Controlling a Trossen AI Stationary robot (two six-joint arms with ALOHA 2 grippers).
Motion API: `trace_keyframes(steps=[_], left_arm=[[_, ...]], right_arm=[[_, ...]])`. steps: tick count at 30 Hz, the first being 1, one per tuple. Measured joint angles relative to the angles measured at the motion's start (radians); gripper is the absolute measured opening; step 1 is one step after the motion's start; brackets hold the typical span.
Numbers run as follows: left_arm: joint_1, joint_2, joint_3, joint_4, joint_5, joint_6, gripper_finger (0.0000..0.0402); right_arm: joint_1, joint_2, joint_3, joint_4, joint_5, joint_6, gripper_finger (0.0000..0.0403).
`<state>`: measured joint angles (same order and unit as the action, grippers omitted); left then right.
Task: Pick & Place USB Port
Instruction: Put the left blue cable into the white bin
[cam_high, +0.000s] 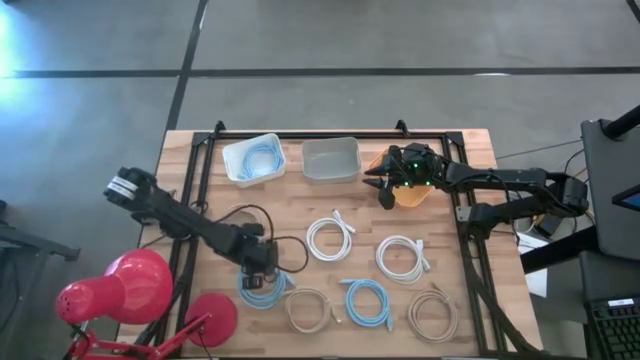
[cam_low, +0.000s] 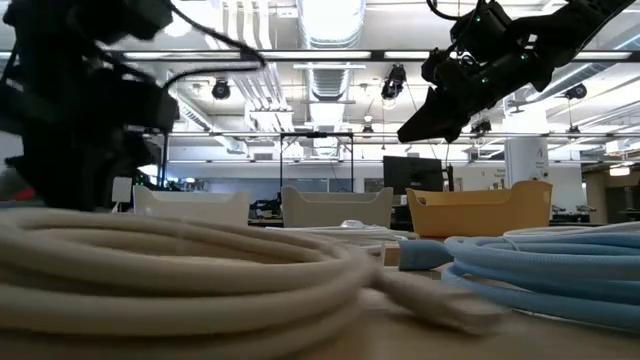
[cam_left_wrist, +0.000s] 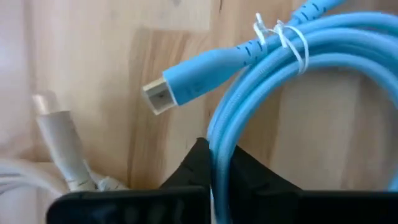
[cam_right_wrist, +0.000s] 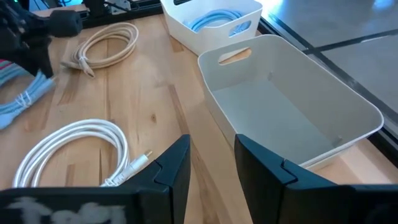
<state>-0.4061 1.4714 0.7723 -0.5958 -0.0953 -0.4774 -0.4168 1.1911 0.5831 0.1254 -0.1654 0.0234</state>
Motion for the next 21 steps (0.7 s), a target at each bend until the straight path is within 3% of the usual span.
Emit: trace_keyframes(steps=[8, 17, 21], left_arm=[[0.007, -0.151, 0.013, -0.033, -0.218, 0.009, 0.0016], [0.077, -0.325, 0.046, -0.072, -0.810, 0.082, 0.0027], [0.193, -0.371, 0.042, -0.074, -0.951, 0.084, 0.0031]], right_arm=[[0.000, 0.000, 0.000, 0.006, 0.000, 0.000, 0.0118], [0.000, 0.000, 0.000, 0.013, 0.000, -0.030, 0.0118], [0.000, 0.000, 0.000, 0.016, 0.000, -0.036, 0.0118]])
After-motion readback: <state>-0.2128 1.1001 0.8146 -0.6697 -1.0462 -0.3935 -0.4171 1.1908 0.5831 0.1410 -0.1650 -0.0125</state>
